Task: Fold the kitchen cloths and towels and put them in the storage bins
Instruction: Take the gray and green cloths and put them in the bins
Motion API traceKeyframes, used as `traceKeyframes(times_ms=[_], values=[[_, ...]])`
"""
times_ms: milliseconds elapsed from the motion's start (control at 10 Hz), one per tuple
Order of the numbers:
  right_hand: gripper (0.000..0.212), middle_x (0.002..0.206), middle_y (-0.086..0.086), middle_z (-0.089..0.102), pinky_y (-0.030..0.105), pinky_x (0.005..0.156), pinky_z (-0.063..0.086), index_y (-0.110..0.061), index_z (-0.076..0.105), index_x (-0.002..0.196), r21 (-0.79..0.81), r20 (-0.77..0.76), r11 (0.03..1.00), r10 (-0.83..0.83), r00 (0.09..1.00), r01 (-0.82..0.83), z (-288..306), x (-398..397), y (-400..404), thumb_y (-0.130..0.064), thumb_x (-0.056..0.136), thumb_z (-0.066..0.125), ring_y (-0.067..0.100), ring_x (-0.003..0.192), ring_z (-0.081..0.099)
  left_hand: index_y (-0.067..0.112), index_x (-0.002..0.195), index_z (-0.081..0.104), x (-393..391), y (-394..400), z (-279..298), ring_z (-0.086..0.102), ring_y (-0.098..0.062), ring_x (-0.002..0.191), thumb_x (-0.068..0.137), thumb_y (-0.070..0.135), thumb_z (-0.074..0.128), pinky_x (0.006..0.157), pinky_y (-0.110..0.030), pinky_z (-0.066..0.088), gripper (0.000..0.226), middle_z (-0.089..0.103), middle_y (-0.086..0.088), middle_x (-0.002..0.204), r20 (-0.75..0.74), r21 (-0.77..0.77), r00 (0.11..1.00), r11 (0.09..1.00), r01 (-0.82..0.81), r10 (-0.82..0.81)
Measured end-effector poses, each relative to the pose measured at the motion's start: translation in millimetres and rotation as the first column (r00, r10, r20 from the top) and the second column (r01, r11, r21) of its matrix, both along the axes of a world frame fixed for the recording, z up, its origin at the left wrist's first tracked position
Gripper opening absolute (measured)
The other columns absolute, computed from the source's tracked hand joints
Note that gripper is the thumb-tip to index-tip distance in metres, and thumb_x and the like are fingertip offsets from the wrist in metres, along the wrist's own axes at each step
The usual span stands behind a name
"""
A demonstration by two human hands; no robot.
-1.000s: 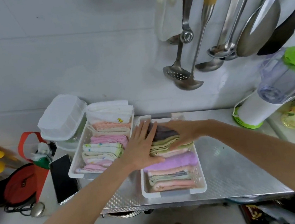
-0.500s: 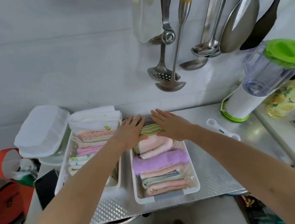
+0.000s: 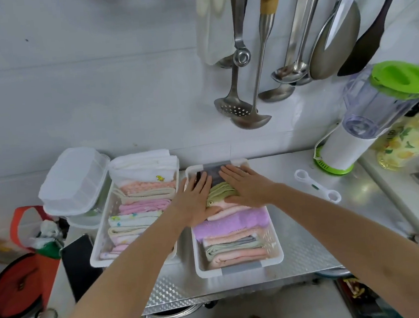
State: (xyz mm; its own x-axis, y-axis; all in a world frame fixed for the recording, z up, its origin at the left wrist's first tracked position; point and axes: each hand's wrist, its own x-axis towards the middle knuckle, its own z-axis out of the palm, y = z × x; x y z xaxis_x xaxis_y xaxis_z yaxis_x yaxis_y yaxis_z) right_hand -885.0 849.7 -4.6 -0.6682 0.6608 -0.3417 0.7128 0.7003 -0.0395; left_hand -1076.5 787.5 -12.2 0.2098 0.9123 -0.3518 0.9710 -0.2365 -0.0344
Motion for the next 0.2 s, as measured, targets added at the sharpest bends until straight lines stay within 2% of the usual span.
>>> traceKeyframes(times_ms=[100, 200], values=[[0.072, 0.160, 0.004, 0.002, 0.038, 0.120, -0.002, -0.012, 0.009, 0.152, -0.098, -0.106, 0.992, -0.090, 0.990, 0.080, 20, 1, 3, -0.051, 0.097, 0.035, 0.017, 0.147, -0.001, 0.015, 0.153, 0.001, -12, 1, 24, -0.005, -0.026, 0.147, 0.093, 0.061, 0.035, 0.119, -0.043, 0.000, 0.083, -0.002, -0.003, 0.160, 0.028, 0.002, 1.000, 1.000, -0.004, 0.004], [0.044, 0.137, 0.013, 0.050, 0.035, 0.104, 0.032, -0.003, 0.050, 0.128, -0.180, -0.295, 0.968, -0.223, 0.929, 0.175, 58, -1, 5, -0.033, 0.096, 0.048, 0.028, 0.126, 0.045, 0.019, 0.145, 0.033, -34, 5, 53, 0.032, -0.026, 0.138, 0.092, 0.054, 0.046, 0.111, -0.040, 0.028, 0.065, 0.037, -0.004, 0.148, 0.169, -0.056, 0.978, 0.991, -0.119, 0.127]])
